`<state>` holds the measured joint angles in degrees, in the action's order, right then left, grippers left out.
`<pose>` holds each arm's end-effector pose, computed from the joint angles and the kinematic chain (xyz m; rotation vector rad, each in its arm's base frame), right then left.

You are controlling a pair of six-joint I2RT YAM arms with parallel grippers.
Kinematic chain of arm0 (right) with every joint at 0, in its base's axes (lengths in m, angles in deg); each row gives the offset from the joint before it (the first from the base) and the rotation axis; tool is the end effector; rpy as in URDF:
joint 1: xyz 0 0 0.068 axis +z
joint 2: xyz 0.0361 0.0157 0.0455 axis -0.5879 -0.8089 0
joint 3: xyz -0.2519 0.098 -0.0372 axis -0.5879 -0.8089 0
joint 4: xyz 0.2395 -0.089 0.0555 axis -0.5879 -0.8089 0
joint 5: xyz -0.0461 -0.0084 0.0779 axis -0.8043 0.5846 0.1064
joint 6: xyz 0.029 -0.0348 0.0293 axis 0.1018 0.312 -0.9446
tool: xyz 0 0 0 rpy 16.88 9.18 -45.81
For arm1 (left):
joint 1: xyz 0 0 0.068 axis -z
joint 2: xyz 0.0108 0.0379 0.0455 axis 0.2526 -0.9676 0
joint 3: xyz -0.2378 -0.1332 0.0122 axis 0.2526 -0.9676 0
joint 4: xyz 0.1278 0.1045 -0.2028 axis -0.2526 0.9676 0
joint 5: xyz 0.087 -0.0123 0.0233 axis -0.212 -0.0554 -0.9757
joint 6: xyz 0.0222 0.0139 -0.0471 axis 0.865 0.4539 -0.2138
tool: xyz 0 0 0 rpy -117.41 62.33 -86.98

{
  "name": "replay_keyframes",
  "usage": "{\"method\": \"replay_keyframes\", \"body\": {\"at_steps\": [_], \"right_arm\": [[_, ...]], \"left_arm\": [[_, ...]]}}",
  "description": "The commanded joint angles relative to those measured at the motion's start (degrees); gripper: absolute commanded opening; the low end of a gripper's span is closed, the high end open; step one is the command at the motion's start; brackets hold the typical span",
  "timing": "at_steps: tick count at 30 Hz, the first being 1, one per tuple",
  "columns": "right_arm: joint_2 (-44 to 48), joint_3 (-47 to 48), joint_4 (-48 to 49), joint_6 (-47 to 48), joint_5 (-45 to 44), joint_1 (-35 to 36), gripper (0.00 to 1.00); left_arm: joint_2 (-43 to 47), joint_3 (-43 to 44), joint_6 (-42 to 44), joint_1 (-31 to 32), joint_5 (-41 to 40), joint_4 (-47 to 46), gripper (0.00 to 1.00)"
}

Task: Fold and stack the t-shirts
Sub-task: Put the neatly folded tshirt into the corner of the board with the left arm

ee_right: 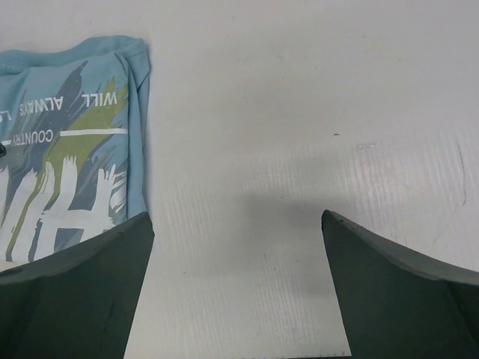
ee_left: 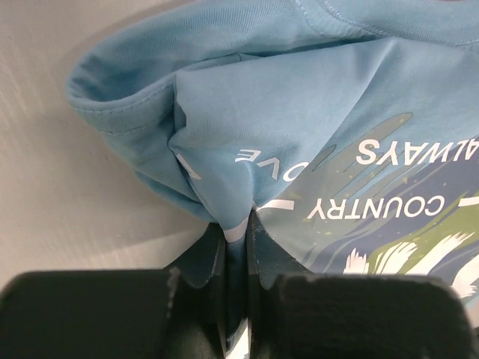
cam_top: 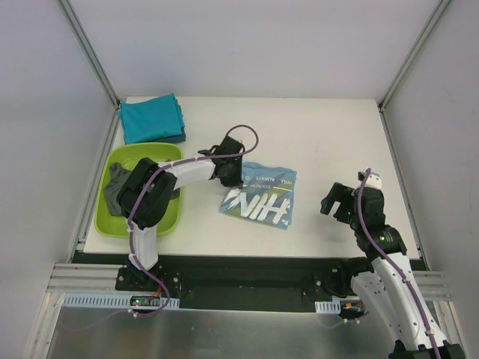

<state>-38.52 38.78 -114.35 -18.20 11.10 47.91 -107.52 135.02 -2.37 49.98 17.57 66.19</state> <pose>0.1306 0.0231 0.2487 0.0035 2.0943 0.0804 0.3296 -0.2374 0.1653 0.1533 2.5540 -0.5760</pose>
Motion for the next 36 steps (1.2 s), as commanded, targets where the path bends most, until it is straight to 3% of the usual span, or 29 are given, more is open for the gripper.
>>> {"method": "replay_keyframes", "body": {"at_steps": [1, 11, 20, 36], "right_arm": [[-0.35, -0.18, -0.03, 0.37, -5.99, -0.39, 0.96], [1.41, -0.89, 0.58, 0.71, -7.76, -0.48, 0.96], [1.32, -1.15, 1.02, 0.8, -7.68, -0.65, 0.96], [-0.17, -1.68, 2.6, 1.33, -8.46, -1.53, 0.96]], "left_arm": [[-2.77, 0.95, 2.39, 0.77, -10.25, 6.16, 0.0], [-3.47, 14.12, 13.72, 0.24, -36.52, 10.81, 0.0], [-7.86, 28.09, 26.55, -5.11, -49.1, 11.25, 0.0], [-19.11, 53.6, 48.7, -14.87, -50.26, 8.54, 0.0]]}}
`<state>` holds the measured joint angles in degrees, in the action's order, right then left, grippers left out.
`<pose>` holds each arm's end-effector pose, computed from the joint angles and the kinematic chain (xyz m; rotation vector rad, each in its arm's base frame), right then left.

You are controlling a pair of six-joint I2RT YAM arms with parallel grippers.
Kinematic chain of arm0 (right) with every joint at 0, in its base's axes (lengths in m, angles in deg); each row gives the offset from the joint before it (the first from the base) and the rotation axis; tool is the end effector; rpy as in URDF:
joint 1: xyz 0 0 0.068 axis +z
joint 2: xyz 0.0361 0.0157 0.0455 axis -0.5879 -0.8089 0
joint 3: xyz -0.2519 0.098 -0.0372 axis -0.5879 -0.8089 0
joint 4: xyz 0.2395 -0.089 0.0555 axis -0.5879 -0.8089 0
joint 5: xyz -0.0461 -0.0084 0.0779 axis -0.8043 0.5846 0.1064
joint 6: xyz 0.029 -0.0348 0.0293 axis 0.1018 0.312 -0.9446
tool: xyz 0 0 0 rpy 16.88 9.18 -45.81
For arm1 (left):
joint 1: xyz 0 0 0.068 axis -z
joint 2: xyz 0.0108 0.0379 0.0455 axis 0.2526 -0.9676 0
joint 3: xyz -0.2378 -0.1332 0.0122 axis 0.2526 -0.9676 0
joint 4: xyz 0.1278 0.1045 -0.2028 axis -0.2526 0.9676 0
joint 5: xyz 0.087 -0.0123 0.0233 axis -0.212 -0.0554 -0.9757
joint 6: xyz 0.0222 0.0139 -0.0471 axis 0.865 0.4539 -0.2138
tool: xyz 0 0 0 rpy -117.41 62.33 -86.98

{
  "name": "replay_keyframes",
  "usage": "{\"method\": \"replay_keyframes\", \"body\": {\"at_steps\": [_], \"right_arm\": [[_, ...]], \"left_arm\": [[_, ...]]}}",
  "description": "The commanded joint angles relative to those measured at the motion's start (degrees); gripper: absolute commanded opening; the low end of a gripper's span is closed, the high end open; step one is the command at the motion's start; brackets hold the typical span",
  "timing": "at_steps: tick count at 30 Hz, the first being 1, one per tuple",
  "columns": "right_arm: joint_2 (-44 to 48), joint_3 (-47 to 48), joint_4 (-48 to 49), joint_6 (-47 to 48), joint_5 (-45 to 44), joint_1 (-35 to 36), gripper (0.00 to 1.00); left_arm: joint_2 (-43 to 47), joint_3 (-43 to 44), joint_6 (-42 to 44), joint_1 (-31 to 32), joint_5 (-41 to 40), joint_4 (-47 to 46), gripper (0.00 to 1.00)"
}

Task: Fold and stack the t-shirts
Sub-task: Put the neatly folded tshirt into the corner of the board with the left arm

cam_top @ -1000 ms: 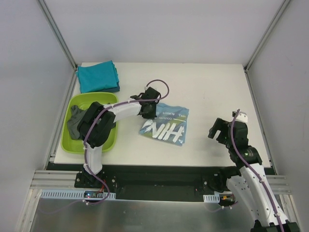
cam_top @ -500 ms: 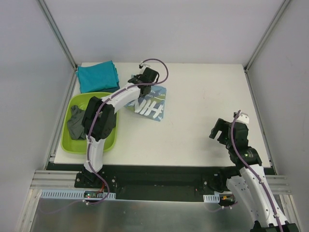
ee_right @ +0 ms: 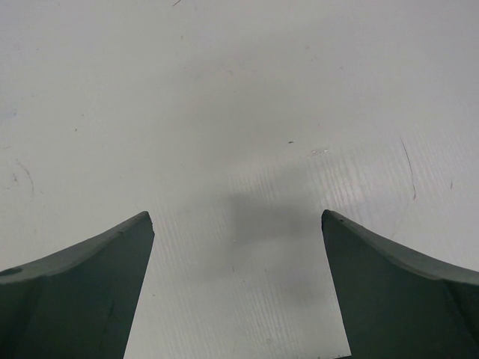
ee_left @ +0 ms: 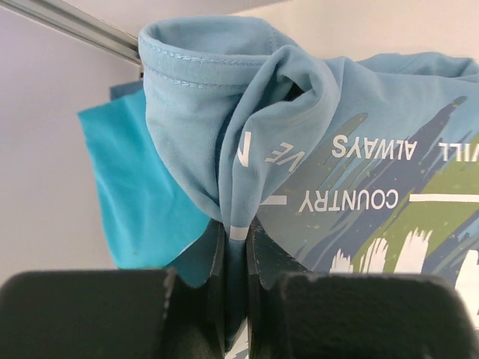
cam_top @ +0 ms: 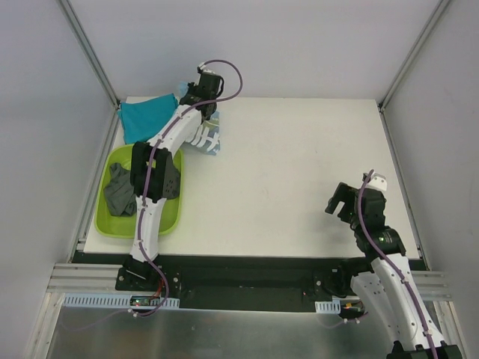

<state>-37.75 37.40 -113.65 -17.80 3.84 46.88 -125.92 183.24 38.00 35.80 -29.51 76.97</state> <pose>0.1300 0.0160 0.2436 0.0914 2.0768 -0.0657 0.4947 -0.1658 0.2831 0.1305 2.0356 0.6624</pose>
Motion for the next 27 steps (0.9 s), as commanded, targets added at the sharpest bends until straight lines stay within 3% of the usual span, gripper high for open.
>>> {"method": "replay_keyframes", "body": {"at_steps": [1, 3, 12, 27], "right_arm": [[-1.11, -0.3, 1.9, 0.94, -1.29, -0.5, 0.96], [-1.46, -0.3, 1.9, 0.94, -1.12, -0.59, 0.96], [-1.46, -0.39, 1.99, 1.03, -1.47, -0.68, 0.96], [-1.46, -0.48, 1.9, 0.94, -1.91, -0.77, 0.96]], "left_arm": [[-1.06, 5.65, 10.26, -0.78, -4.31, -4.68, 0.0], [-1.94, 7.48, 13.96, -0.95, -7.39, -6.72, 0.0], [-0.45, 11.36, 19.86, -1.57, -7.83, -9.63, 0.0], [4.56, 13.12, 20.04, -1.66, -7.67, -12.09, 0.0]]}}
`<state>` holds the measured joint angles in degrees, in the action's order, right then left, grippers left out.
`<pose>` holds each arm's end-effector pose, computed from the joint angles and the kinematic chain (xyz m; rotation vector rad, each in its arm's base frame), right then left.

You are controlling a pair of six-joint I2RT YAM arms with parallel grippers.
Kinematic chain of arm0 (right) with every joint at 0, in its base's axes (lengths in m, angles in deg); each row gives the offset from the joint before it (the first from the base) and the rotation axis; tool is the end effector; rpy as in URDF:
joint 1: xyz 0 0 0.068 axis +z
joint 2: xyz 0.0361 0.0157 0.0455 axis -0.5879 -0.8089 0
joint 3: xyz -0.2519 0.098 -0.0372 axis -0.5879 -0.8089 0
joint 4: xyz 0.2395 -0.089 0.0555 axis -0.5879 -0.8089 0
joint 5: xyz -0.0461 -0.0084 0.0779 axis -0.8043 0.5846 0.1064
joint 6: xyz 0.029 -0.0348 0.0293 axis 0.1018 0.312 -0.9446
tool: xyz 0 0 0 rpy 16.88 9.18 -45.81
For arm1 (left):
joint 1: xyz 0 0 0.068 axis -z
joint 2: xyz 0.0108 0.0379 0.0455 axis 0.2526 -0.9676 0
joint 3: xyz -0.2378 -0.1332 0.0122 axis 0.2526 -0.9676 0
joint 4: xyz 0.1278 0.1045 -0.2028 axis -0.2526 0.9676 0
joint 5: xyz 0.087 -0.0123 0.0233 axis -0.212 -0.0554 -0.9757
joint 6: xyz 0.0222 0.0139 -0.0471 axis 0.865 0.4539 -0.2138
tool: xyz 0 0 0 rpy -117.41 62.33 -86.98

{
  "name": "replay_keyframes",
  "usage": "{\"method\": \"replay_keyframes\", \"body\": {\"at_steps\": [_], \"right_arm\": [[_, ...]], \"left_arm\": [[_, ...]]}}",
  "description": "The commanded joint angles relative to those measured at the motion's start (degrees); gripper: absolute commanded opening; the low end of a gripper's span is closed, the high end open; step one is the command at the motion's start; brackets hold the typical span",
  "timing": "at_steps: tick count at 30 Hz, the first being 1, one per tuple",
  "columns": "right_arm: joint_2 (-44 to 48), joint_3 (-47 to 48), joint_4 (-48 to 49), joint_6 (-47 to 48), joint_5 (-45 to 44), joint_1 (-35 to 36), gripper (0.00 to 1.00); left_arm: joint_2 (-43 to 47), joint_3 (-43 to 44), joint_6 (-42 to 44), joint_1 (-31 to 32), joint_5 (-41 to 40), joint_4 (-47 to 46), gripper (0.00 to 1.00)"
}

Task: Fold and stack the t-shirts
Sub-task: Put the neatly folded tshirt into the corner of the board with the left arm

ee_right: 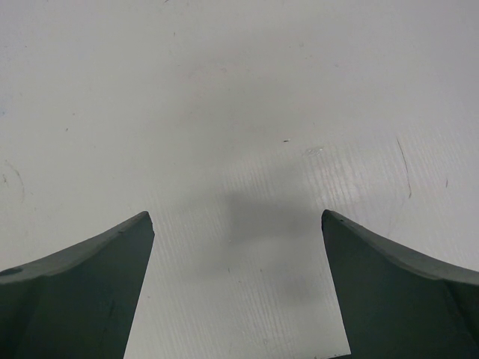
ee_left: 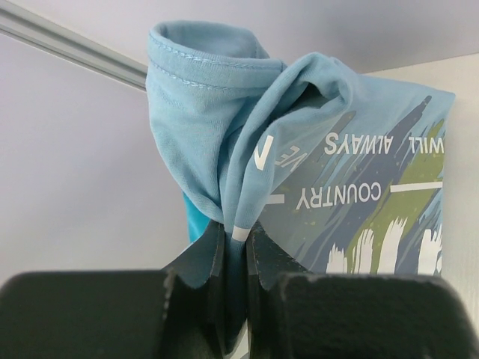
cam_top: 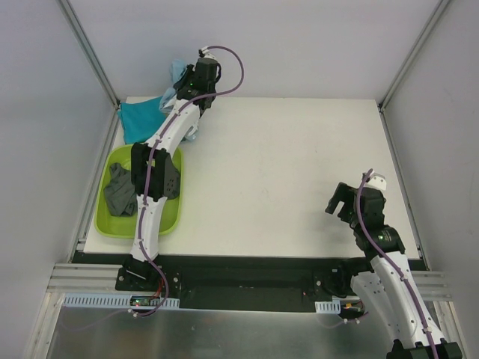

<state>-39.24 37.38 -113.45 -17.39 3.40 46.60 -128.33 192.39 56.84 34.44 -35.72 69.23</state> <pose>0.1336 0.0158 0.2409 0.0905 2.0982 -0.0868 0.5115 -0.1559 0.3292 0.2038 1.8575 0.9007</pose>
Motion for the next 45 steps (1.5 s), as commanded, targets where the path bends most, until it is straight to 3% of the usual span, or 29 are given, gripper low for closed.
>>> {"method": "replay_keyframes", "body": {"at_steps": [1, 16, 34, 45], "right_arm": [[-0.07, -0.37, 1.71, 0.52, -1.65, -0.57, 0.96], [0.11, -0.45, 1.53, 0.52, -1.56, -0.66, 0.96], [-0.68, -0.28, 1.62, 0.52, -2.88, -0.66, 0.96], [-1.3, -0.1, 1.44, 0.61, -4.63, -0.83, 0.96]], "left_arm": [[7.23, 4.05, 1.2, -0.3, -1.19, -4.52, 0.0], [9.52, 1.59, 0.58, -1.53, 0.13, -5.23, 0.0], [6.7, -5.97, -3.28, -12.51, 4.61, -6.81, 0.0], [3.19, -8.34, -6.19, -17.96, 13.74, -7.69, 0.0]]}}
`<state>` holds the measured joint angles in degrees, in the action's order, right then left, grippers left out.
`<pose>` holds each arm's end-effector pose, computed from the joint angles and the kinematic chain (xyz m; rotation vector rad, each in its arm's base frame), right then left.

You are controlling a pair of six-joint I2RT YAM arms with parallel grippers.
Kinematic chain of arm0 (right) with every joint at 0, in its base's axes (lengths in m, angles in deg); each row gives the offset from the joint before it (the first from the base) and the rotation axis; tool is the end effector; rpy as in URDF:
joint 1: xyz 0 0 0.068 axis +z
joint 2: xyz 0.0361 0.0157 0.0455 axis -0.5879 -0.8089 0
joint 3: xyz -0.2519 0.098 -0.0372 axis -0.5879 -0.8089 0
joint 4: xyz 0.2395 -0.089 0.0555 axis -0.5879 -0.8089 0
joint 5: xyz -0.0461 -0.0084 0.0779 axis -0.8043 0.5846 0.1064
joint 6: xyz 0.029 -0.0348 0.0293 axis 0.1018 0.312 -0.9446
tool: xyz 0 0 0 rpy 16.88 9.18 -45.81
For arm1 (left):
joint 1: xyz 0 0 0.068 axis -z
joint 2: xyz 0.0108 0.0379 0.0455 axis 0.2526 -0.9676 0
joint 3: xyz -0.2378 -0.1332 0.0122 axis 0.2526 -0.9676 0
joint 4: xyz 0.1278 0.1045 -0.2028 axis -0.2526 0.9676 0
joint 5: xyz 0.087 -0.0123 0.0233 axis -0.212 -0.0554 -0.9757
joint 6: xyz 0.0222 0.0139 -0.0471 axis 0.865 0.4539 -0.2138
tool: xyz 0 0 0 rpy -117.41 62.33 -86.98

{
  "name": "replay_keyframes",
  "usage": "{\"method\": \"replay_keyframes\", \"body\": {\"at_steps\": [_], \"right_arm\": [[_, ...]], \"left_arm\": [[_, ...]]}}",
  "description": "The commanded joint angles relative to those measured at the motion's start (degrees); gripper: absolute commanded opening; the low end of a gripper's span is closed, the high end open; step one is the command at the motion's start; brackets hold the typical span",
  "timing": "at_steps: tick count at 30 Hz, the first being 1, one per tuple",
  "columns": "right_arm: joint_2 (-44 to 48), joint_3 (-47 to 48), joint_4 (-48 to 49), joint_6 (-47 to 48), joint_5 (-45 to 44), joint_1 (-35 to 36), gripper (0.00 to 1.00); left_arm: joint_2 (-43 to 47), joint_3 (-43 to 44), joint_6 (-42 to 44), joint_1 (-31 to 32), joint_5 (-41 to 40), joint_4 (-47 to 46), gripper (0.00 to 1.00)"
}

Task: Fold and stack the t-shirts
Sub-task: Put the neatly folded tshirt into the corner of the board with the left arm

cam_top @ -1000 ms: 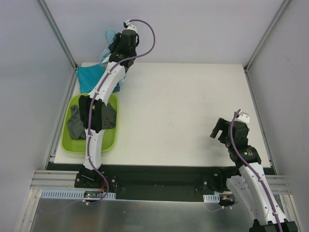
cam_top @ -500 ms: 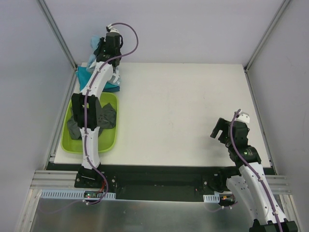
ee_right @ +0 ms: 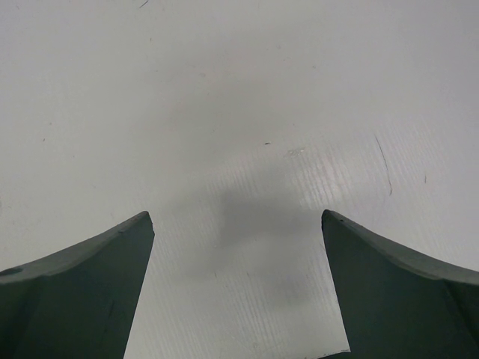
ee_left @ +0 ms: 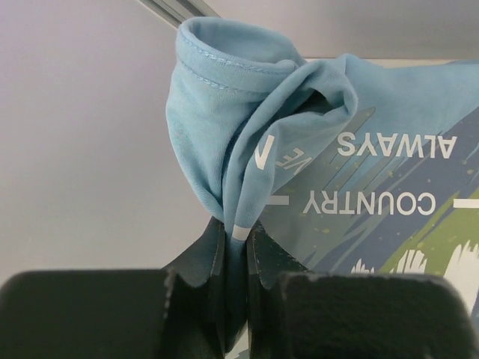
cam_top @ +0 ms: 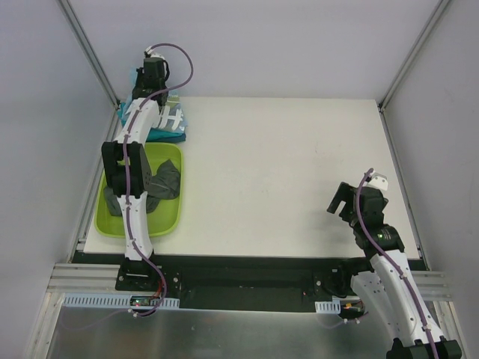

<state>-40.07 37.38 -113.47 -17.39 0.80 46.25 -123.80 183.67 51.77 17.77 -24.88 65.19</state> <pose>0.1354 0.0137 0.2395 0.1214 2.1050 -0.1419 0.5252 -0.0070 0.3223 -0.0118 1.9076 0.8637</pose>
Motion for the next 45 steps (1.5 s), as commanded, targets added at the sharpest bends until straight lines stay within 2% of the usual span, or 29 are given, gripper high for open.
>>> {"method": "replay_keyframes", "body": {"at_steps": [1, 7, 17, 18, 21, 22, 23, 25, 30, 35, 37, 41, 43, 45], "right_arm": [[-0.55, -0.19, 1.38, 0.52, -2.3, -0.48, 0.96], [-0.38, -0.28, 1.29, 0.43, -2.56, -0.48, 0.96], [0.41, -0.46, 1.46, 0.35, -3.09, -0.57, 0.96], [0.33, -0.37, 1.46, 0.43, -3.09, -0.48, 0.96], [0.15, -0.28, 1.55, 0.52, -2.74, -0.57, 0.96], [0.15, -0.28, 1.46, 0.52, -2.74, -0.57, 0.96], [0.15, -0.19, 1.46, 0.44, -2.83, -0.57, 0.96], [0.24, -0.19, 1.46, 0.52, -2.74, -0.57, 0.96], [0.94, -0.19, 1.55, 0.43, -1.42, -0.57, 0.96], [2.96, -0.37, 1.55, 0.26, 0.95, -0.48, 0.96], [3.75, -0.45, 1.73, 0.26, 1.48, -0.48, 0.96], [4.63, -0.63, 1.81, 0.08, 1.91, -0.48, 0.96], [5.42, -0.89, 1.64, 0.08, 3.84, -0.57, 0.96], [6.3, -1.07, 1.64, 0.0, 4.82, -0.57, 0.96]], "left_arm": [[-1.51, 0.29, -1.03, -1.99, 3.34, -3.91, 0.0], [-2.75, -0.5, -2.43, -5.51, 4.31, -4.61, 0.0], [-3.45, -1.64, -3.14, -7.62, 5.72, -5.4, 0.0], [-3.54, -1.73, -3.14, -7.62, 6.07, -5.32, 0.12], [-2.75, -2.52, -2.69, -7.71, 6.34, -5.4, 0.8], [-2.48, -2.35, -2.87, -7.71, 5.55, -5.49, 0.94], [-2.13, -2.09, -3.05, -7.79, 4.5, -5.58, 0.99], [-0.73, -1.73, -4.45, -7.62, 3.7, -5.41, 0.99], [8.4, -8.05, -8.4, -6.13, 8.0, -4.88, 0.99], [17.8, -10.95, -14.11, 0.01, 8.79, -0.32, 0.99], [23.15, -13.84, -18.05, 3.44, 15.0, 2.06, 0.99], [32.92, -18.51, -31.23, 7.76, 40.03, 2.42, 0.99], [35.56, -20.27, -38.7, 9.34, 49.44, 2.24, 0.99], [38.02, -23.68, -42.23, 12.75, 51.16, 1.2, 0.99]]}}
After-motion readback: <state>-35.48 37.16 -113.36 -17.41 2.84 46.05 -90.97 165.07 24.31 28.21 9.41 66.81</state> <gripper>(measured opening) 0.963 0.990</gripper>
